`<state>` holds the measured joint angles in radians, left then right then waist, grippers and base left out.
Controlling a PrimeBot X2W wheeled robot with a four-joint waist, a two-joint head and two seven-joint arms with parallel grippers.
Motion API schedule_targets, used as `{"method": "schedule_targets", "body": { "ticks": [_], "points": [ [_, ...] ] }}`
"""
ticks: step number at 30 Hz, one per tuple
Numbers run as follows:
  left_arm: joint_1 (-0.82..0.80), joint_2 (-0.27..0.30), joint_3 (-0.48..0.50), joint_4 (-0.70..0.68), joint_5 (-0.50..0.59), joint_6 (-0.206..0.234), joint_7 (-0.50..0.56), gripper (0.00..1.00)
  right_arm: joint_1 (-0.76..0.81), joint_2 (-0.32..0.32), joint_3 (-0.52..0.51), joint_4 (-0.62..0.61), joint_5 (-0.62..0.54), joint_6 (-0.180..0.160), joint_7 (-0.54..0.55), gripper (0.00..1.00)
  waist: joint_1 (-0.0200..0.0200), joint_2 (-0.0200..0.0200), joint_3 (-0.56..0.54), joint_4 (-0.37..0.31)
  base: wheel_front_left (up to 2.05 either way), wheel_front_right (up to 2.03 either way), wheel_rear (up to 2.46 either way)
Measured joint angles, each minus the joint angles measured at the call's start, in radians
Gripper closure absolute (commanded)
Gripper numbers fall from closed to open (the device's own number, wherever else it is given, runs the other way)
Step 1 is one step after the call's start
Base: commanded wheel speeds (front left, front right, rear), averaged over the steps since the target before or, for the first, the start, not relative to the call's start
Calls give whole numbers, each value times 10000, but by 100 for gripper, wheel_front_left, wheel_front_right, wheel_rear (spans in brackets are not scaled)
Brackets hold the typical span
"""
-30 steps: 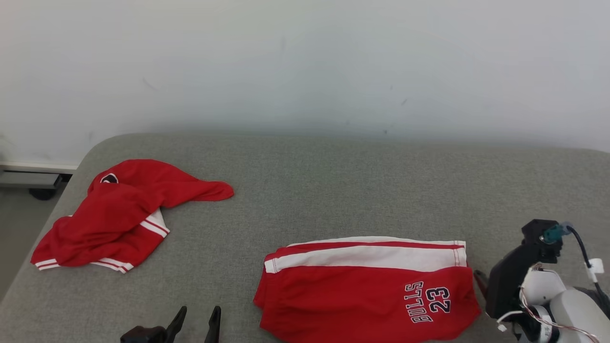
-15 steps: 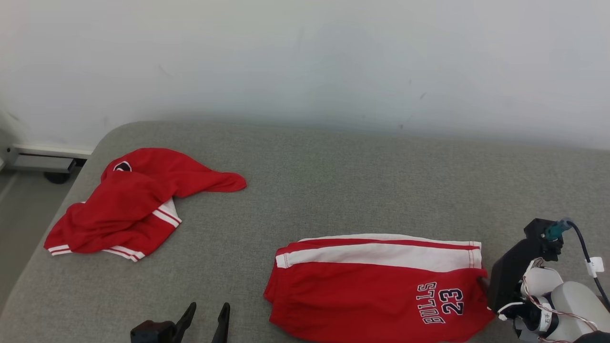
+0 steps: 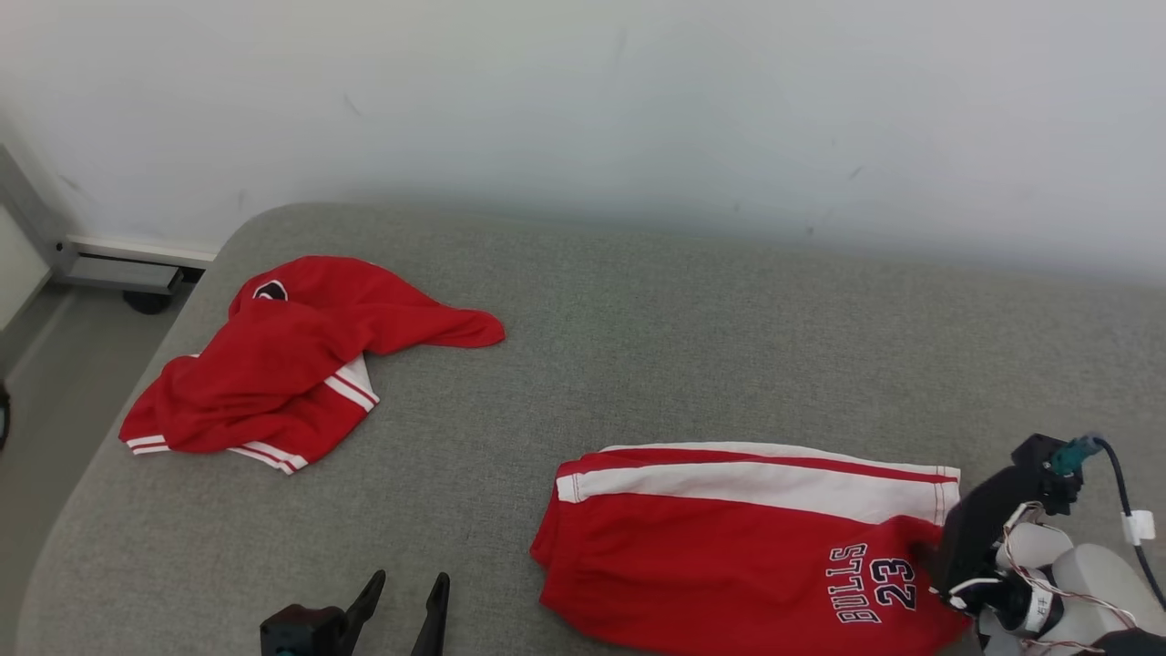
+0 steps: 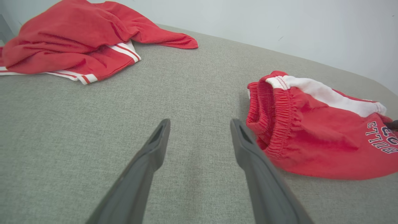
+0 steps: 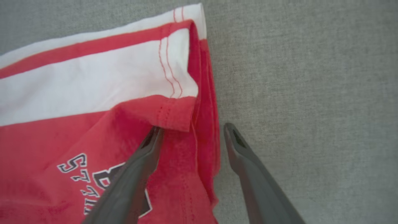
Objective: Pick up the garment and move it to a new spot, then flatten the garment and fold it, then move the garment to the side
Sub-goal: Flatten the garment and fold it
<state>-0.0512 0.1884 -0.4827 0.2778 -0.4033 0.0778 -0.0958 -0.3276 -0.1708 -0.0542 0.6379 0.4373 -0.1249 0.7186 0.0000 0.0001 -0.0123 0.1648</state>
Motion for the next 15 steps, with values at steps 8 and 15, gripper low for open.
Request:
{"method": "schedule_targets", "body": {
  "ticks": [8,15],
  "points": [
    [-35,2,-4,0,0,-2,-27,0,-405,280,-337,665,2,0,-213,0,0,0,59,214,0,0,0],
    [-177,-6,-15,0,0,-4,-36,0,-539,290,-773,1133,-98,0,-410,100,0,0,41,287,0,0,0]
  ]
}}
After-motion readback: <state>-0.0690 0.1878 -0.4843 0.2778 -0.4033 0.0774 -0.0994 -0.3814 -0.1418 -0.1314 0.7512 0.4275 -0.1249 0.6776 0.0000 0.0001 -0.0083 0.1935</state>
